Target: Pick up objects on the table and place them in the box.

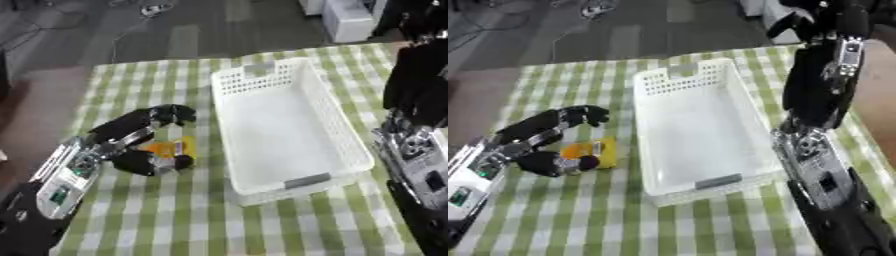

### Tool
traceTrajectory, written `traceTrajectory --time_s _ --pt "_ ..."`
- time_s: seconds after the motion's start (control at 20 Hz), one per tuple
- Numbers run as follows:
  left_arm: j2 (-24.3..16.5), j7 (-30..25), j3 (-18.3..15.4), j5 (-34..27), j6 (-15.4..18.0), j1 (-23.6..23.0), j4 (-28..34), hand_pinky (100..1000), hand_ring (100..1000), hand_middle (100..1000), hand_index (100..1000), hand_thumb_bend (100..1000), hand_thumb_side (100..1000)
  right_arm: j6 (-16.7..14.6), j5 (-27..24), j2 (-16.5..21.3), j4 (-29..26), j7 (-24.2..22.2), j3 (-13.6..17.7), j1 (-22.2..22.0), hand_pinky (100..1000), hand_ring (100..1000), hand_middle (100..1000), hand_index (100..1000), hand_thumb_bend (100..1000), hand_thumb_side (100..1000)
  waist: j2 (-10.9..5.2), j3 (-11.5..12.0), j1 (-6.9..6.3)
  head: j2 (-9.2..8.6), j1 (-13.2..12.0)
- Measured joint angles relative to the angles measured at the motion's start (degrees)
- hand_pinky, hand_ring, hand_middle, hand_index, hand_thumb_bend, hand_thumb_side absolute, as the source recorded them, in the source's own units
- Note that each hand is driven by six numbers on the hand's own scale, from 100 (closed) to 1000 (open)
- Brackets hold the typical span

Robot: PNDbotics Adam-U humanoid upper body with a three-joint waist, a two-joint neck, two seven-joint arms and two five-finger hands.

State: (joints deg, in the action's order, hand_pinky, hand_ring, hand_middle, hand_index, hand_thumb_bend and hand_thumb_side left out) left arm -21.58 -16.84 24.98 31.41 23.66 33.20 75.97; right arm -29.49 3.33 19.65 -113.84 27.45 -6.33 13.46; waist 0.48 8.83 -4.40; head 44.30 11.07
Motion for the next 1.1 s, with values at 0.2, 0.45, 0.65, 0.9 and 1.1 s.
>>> traceTrajectory --time_s 0.2,0.45,0.65,0.9,1.1 --pt "0.4 0.1 -0.1 0.4 0.1 -0.4 -1.2 965 809 916 944 477 950 0.0 0.0 0.0 0.0 0.0 0.0 0.0 369 618 638 737 100 933 0.00 0.1 0.01 0.00 0.0" --pt "0.9 -0.1 -0.1 1.4 0.3 -0.5 -2.2 971 812 918 946 481 955 0.0 0.0 0.0 0.0 0.0 0.0 0.0 368 618 638 737 100 934 0.00 0.1 0.02 0.00 -0.4" --pt "1.0 -0.3 -0.1 2.2 0.5 -0.7 -2.7 975 814 920 947 482 957 0.0 0.0 0.0 0.0 0.0 0.0 0.0 368 618 638 738 100 934 0.00 0.1 0.09 0.00 -0.6" --pt "1.5 -0.6 -0.1 2.7 0.8 -0.9 -3.3 979 816 921 950 483 961 0.0 0.0 0.0 0.0 0.0 0.0 0.0 368 618 638 738 100 935 0.00 0.1 0.16 0.00 -1.2" --pt "1.5 -1.0 -0.1 2.9 0.8 -0.9 -3.7 982 819 922 952 482 963 0.0 0.0 0.0 0.0 0.0 0.0 0.0 368 618 638 738 100 935 0.00 0.1 0.17 0.00 -1.6"
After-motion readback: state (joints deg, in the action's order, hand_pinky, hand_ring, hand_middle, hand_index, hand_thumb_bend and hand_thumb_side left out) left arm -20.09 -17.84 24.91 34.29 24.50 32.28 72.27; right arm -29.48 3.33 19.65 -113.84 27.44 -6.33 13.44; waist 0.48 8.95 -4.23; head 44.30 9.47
